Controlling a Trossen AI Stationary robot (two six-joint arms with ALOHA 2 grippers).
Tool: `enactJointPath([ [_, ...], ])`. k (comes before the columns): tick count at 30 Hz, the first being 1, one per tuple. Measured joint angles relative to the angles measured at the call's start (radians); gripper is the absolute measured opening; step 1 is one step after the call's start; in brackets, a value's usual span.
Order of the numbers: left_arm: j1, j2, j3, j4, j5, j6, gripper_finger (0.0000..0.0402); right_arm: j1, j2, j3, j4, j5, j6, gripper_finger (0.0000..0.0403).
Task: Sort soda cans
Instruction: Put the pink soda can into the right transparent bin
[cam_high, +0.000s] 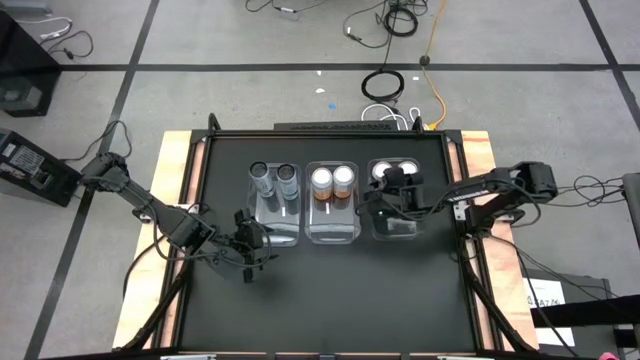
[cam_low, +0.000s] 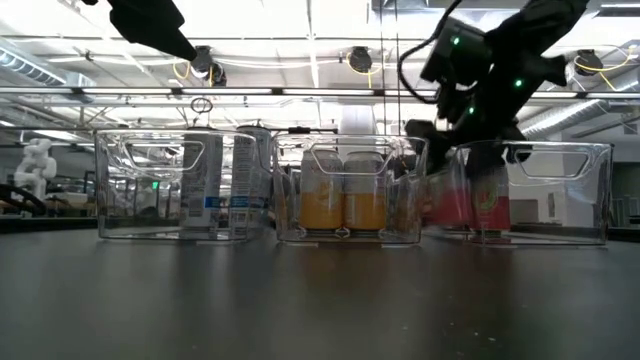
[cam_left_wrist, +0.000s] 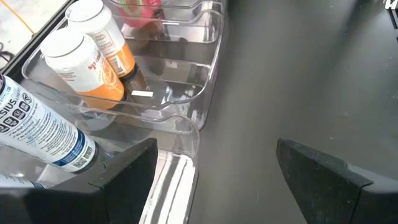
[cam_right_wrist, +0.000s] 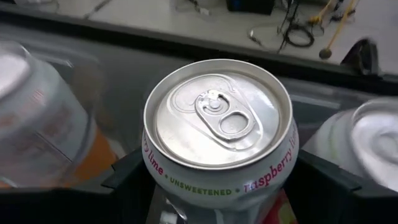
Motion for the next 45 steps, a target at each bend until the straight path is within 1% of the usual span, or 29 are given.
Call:
enactJointPath([
  [2,0.0,0.0,0.0,0.0,0.0,0.0,0.0338,-0.009,0.023,0.0,0.006,-0.024,0.008,0.0281],
  [9,0.0,0.0,0.0,-0.001,0.0,-0.001,0.0338,-0.01,0.047,0.0,0.068,-0.013,-0.009,0.0284],
  [20,0.0,0.0,0.0,-0.003,0.002,-0.001,0.0338,-0.015,0.046,0.0,0.061,0.003,-0.017,0.0331],
  [23,0.0,0.0,0.0,-0.003,0.002,-0.001,0.0338,-0.015,0.046,0.0,0.062,0.009,-0.017,0.0338],
  [39,0.0,0.0,0.0,-0.001,0.005,-0.001,0.0338,-0.015,0.044,0.0,0.062,0.008,-0.017,0.034],
  [45,0.0,0.0,0.0,0.0,0.005,-0.001,0.0338,-0.014,0.044,0.0,0.062,0.004,-0.05,0.0341],
])
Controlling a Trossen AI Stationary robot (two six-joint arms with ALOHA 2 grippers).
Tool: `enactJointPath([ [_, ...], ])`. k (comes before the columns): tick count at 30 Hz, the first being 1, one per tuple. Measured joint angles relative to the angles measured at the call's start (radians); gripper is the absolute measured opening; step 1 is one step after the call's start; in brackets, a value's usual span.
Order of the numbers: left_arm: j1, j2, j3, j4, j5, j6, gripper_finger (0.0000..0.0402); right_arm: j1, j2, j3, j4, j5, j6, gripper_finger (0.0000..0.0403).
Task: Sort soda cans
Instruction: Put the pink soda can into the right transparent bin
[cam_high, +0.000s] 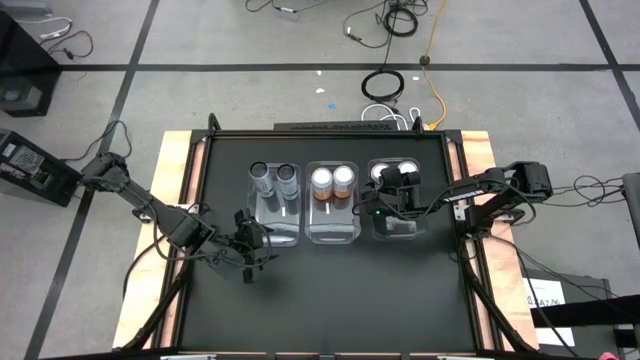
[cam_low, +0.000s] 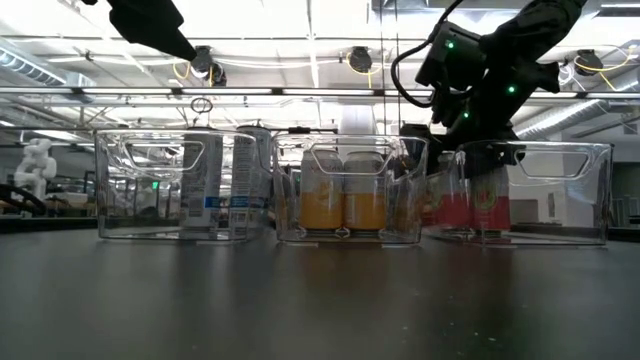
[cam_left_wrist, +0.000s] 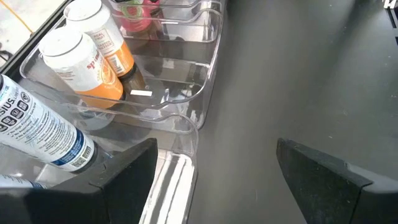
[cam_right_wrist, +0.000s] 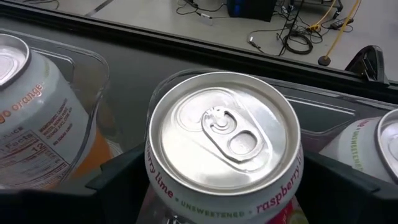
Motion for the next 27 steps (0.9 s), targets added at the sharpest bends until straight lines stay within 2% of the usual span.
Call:
enactJointPath([
  [27,0.0,0.0,0.0,0.001,0.0,-0.012,0.0338,0.002,-0.009,0.0,-0.006,0.008,-0.005,0.0341],
])
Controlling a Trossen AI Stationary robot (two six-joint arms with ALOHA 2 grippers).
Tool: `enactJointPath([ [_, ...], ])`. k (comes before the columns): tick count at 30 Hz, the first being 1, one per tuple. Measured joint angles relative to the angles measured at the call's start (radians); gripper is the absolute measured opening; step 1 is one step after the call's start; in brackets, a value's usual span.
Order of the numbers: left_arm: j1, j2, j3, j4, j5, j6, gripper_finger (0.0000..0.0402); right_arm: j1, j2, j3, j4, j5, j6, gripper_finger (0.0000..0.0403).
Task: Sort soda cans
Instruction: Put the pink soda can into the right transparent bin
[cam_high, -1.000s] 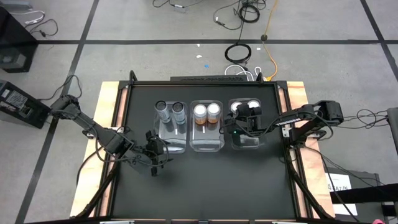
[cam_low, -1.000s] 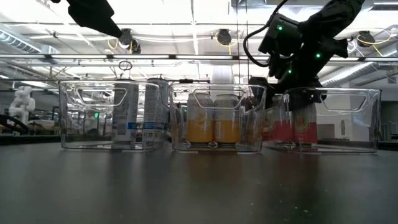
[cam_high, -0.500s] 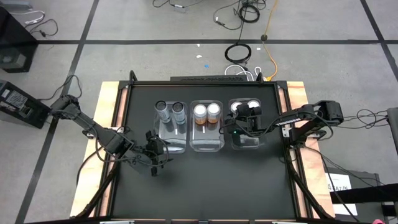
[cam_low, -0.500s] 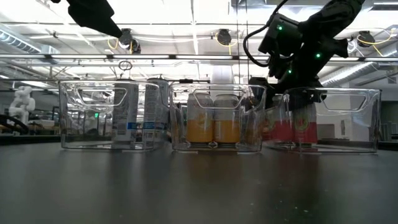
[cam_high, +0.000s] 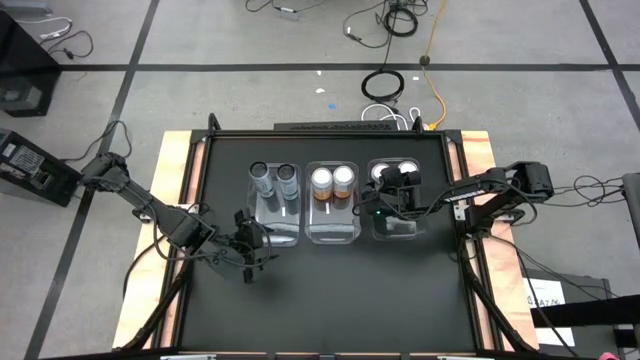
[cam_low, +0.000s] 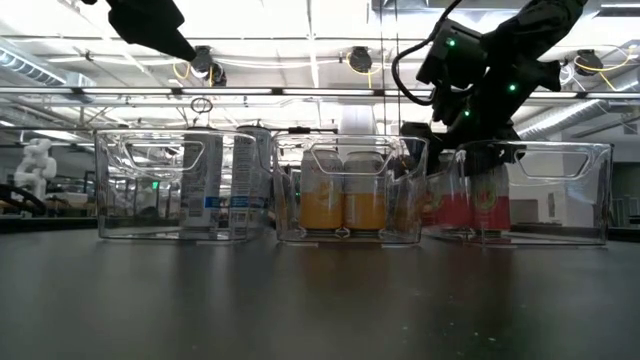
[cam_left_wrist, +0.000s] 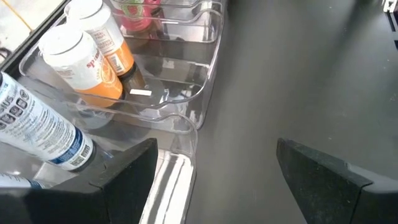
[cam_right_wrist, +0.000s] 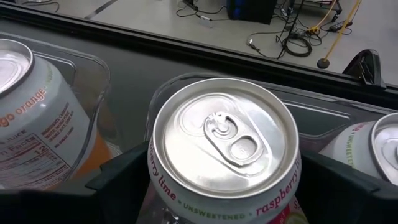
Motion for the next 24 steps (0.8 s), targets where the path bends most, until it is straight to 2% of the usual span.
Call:
enactJointPath([
  [24,0.0,0.0,0.0,-0.002,0.019,-0.013,0.0338,0.0,0.0,0.0,-0.004,-0.002,-0.019,0.0341],
])
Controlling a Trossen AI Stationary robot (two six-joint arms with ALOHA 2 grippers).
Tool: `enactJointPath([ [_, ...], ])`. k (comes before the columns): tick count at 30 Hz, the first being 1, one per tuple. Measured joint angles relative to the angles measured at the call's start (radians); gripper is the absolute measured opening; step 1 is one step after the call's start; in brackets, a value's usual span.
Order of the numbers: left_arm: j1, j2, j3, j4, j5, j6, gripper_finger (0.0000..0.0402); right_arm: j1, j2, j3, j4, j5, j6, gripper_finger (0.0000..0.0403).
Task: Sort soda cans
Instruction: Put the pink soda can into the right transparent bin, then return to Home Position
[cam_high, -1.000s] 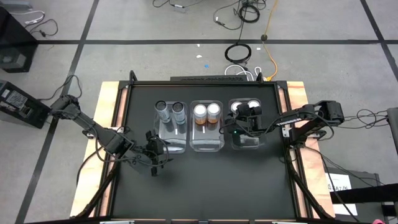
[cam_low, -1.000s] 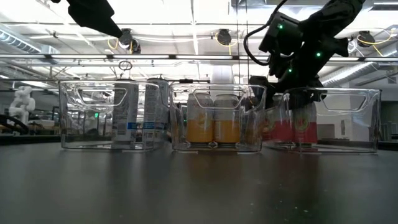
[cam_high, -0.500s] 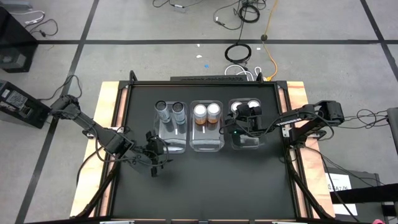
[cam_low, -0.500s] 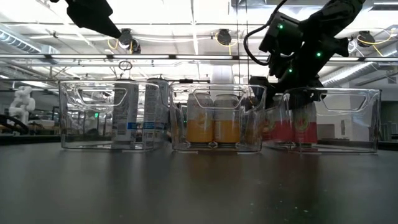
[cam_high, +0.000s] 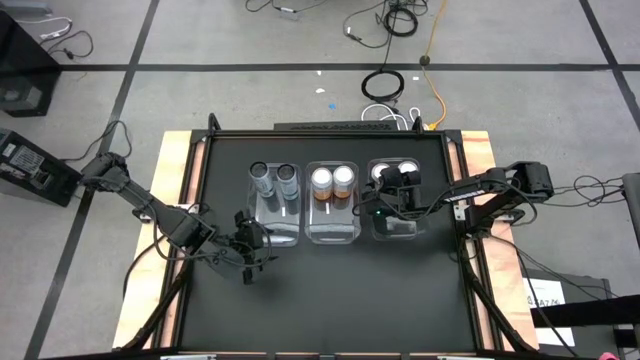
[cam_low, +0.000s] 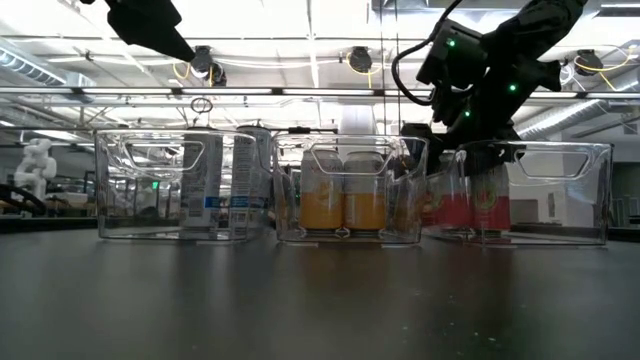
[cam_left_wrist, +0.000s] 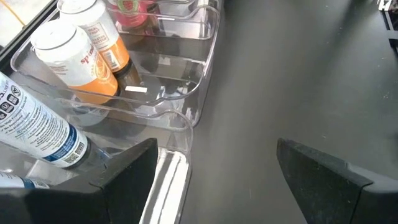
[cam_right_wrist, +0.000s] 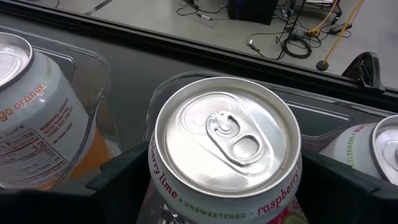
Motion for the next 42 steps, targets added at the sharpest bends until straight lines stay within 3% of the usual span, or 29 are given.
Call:
enactJointPath([
  [11,0.0,0.0,0.0,0.0,0.0,0.0,0.0338,0.0,-0.037,0.0,0.0,-0.006,-0.028,0.0341],
  [31,0.0,0.0,0.0,-0.005,0.0,0.009,0.0338,0.003,-0.345,0.0,0.061,-0.017,-0.223,0.0341],
  [35,0.0,0.0,0.0,-0.005,0.0,0.009,0.0338,0.016,-0.428,0.001,0.097,-0.107,-0.281,0.0341],
  [42,-0.001,-0.001,0.0,-0.029,0.009,0.108,0.0338,0.068,-0.542,0.001,0.186,-0.426,-0.444,0.0341],
])
